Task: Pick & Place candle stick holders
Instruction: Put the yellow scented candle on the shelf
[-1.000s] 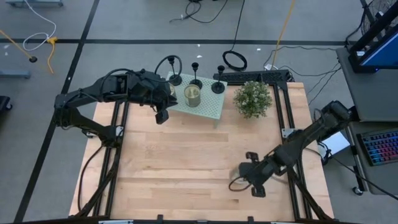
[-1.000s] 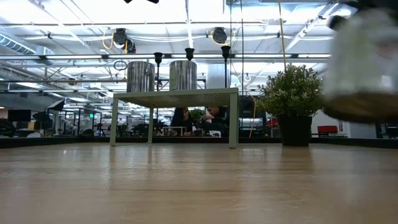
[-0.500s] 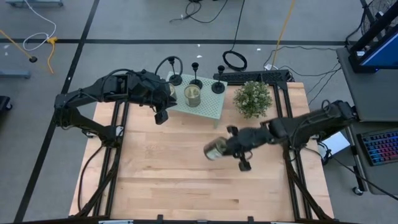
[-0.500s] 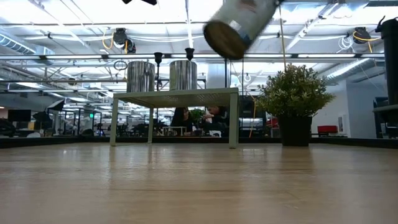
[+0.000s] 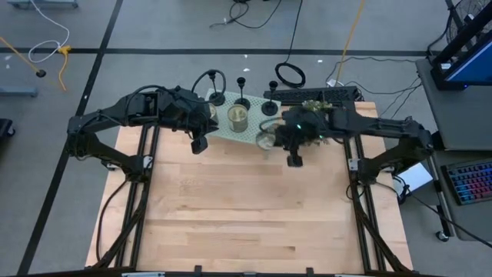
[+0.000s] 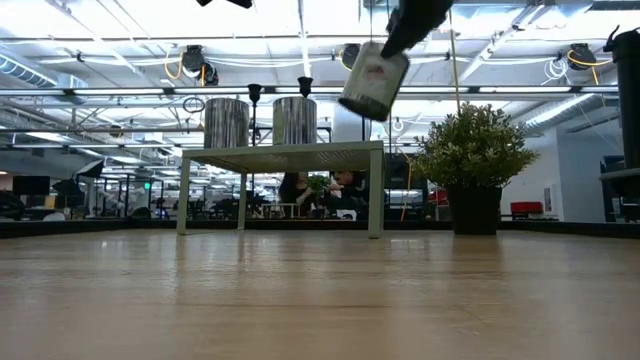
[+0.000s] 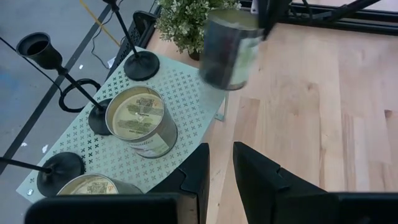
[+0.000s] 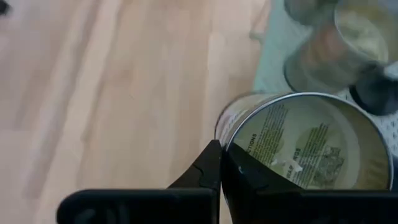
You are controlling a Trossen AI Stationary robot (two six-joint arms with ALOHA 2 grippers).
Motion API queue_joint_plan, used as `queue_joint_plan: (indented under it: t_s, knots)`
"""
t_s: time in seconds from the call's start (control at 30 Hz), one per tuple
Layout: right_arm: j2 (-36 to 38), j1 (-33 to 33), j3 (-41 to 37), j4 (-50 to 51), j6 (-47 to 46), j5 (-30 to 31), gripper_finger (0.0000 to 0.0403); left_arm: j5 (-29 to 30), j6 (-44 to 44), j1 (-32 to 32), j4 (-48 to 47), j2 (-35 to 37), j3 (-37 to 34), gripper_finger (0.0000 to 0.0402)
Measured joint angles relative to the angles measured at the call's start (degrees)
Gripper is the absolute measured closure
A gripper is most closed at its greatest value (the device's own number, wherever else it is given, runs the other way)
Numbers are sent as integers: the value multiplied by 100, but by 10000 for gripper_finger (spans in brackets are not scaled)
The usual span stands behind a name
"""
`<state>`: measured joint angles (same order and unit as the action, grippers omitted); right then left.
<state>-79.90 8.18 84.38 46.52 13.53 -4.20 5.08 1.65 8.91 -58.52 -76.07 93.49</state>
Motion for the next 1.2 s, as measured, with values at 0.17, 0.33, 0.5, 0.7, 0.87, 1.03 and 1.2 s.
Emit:
queue_joint_plan:
  t_s: [0.17, 0.33, 0.5, 0.7, 0.87, 1.03, 1.2]
  knots:
    - [-328, 490, 23, 44, 525, -207, 403, 10, 2, 0, -4, 0, 0, 323]
    - [-548, 715, 11, 61, 1153, -215, 402, 130, 7, -2, -4, 0, 0, 323]
    - [-649, 899, 17, -69, 1359, -212, 397, 142, -10, -2, -4, 0, 0, 323]
    - [-651, 1051, 15, -236, 1424, -211, 383, 145, -46, -2, -4, 0, 0, 323]
    - [-651, 1163, 15, -242, 1426, -230, 369, 146, -46, -2, -4, 0, 0, 323]
    - [-715, 1181, 15, -602, 1535, -368, 352, 149, -42, 0, -4, 0, 0, 323]
    - [-780, 1167, 15, -1089, 1767, -357, 337, 149, -32, 0, -47, 0, 0, 323]
